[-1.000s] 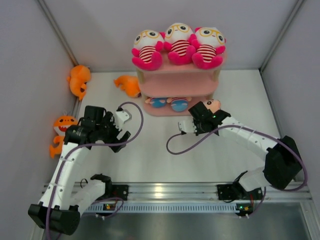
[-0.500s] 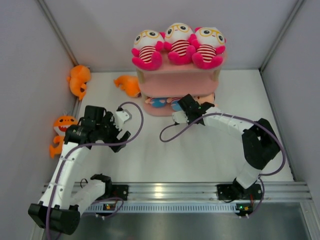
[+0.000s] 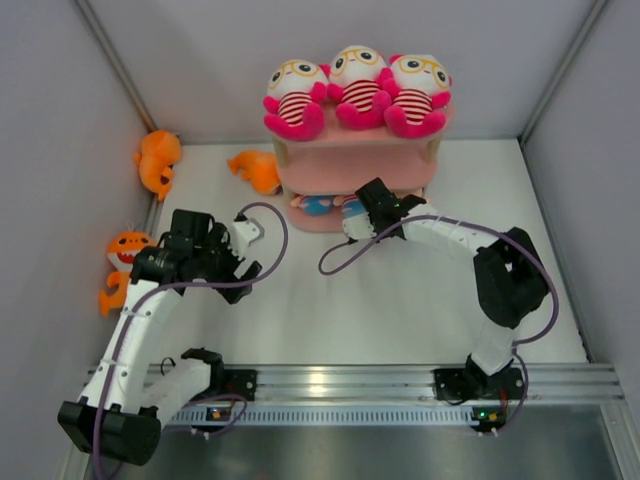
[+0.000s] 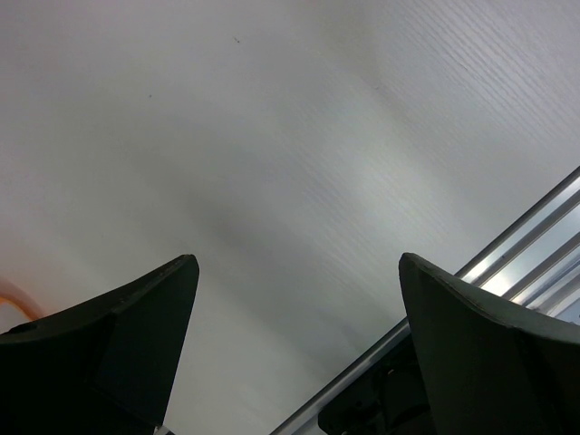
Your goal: Place and organize the stuffed toys onto the shelf
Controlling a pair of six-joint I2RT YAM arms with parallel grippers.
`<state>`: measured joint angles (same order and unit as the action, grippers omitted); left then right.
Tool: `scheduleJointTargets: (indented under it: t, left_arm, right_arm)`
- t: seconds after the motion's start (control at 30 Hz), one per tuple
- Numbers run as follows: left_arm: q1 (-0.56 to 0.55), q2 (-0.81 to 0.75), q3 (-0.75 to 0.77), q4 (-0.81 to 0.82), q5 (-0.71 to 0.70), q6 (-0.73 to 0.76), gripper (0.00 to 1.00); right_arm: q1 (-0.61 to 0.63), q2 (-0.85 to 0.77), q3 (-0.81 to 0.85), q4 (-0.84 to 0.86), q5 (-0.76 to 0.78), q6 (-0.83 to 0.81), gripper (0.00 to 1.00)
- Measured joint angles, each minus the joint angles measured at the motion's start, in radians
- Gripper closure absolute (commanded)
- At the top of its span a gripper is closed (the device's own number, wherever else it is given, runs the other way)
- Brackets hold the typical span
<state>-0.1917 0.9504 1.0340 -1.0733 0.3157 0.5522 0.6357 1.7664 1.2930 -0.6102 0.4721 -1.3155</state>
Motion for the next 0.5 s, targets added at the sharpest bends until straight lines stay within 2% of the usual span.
scheduleJointTargets:
  t: [0.37, 0.5]
  left_arm:
    - [0.000, 0.003, 0.000, 0.000, 0.000, 0.000, 0.02]
    - [0.000, 0.003, 0.000, 0.000, 0.000, 0.000, 0.02]
  right_arm:
    - [-0.070, 0.055, 0.032, 0.063, -0.071, -0.063, 1.00]
    - [-0.077, 0.055, 0.029, 0.082, -0.087, -0.064, 0.92]
